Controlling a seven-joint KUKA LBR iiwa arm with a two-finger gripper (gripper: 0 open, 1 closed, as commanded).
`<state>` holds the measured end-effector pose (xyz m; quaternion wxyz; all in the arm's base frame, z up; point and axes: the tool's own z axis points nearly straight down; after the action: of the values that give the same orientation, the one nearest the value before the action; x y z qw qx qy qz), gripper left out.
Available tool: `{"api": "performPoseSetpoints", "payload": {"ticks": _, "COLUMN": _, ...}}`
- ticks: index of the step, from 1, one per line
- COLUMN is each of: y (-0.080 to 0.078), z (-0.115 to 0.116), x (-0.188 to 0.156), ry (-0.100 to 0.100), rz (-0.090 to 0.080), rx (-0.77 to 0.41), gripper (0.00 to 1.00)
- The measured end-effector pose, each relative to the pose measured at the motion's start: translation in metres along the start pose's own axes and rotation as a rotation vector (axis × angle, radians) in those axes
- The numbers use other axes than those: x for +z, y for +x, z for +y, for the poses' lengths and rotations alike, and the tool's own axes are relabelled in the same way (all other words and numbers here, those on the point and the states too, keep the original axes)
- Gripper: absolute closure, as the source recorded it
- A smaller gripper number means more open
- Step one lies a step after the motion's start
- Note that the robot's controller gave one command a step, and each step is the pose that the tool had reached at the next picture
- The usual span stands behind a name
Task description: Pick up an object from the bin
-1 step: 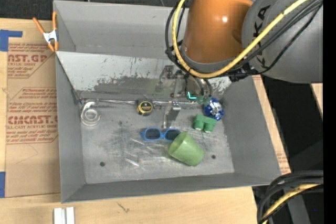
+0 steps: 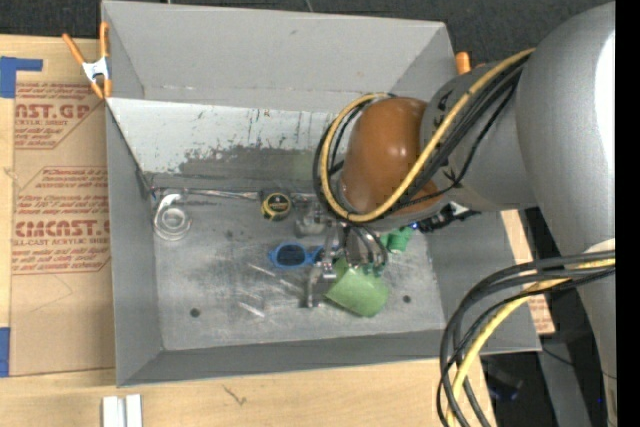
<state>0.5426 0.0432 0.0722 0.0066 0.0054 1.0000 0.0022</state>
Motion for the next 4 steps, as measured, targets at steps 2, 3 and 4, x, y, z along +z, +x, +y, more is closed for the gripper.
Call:
{"api": "performPoseSetpoints", "payload": {"ticks": 2, "y": 0.012, "z": 0.013, "x": -0.027, "ry": 0.007, "rz": 0.013, "rx": 0.328, "gripper": 0.00}}
{"api": "performPoseSetpoints", "payload": {"ticks": 3, "y": 0.022, "z": 0.024, "x": -0.003, "ry": 0.003, "rz": -0.003, "rx": 0.565, "gripper": 0.00}}
{"api": "performPoseSetpoints", "payload": {"ticks": 4, "y": 0.020, "z": 0.024, "x": -0.005, "ry": 0.005, "rz": 0.006, "rx": 0.565, "gripper": 0.00}}
